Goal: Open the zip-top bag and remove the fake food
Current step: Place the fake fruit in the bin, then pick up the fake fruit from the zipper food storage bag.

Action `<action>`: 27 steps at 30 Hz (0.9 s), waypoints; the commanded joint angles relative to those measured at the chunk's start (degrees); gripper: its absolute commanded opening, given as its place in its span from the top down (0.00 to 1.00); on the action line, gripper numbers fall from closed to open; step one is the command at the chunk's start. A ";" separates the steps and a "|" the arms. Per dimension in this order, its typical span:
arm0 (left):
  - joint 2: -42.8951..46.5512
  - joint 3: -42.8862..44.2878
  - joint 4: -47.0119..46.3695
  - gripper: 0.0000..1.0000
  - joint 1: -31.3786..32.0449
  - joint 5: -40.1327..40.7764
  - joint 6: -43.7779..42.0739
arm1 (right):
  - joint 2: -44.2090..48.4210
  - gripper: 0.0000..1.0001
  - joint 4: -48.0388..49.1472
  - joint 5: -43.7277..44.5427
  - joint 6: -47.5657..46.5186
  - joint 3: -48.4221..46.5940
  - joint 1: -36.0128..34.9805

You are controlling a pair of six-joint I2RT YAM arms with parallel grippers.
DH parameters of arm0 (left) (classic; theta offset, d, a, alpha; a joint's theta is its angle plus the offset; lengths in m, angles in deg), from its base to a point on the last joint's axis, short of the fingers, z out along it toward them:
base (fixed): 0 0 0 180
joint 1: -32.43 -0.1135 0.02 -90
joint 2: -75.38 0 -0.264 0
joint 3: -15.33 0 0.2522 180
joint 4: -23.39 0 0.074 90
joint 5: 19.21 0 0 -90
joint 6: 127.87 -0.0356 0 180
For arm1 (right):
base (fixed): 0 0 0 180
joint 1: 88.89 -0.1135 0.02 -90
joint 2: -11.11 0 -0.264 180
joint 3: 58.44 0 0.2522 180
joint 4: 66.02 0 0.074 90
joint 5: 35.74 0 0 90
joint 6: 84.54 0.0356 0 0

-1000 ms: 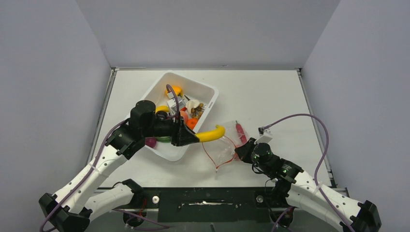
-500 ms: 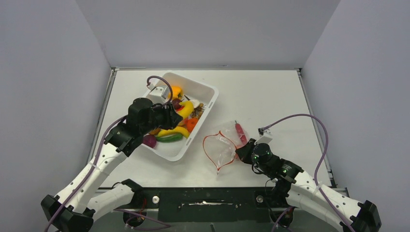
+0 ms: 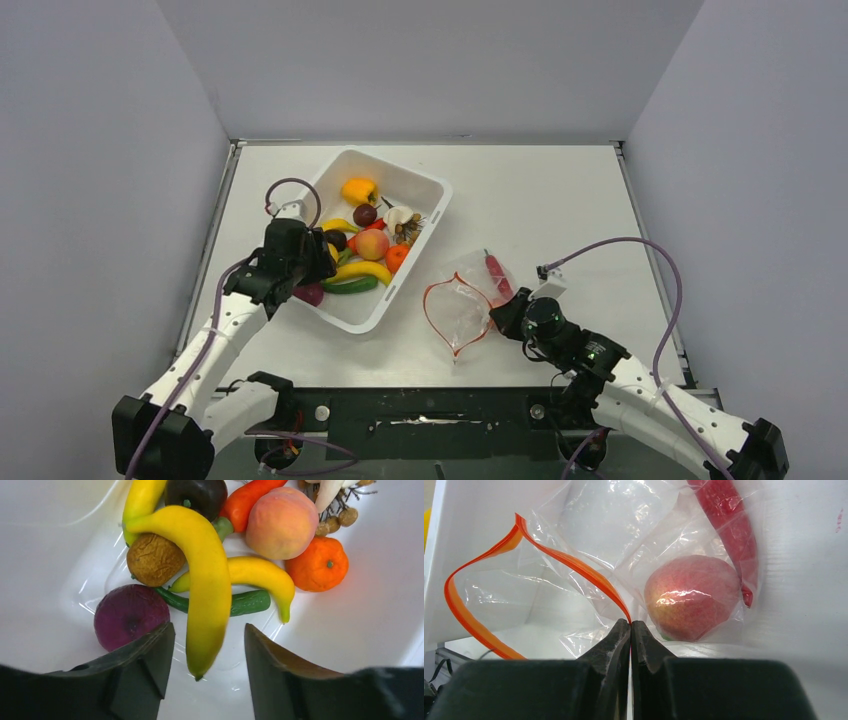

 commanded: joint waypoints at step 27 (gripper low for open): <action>-3.53 7.73 -28.51 0.41 37.67 -12.44 9.19 | -0.19 0.98 -1.04 -0.23 -1.65 -12.43 0.58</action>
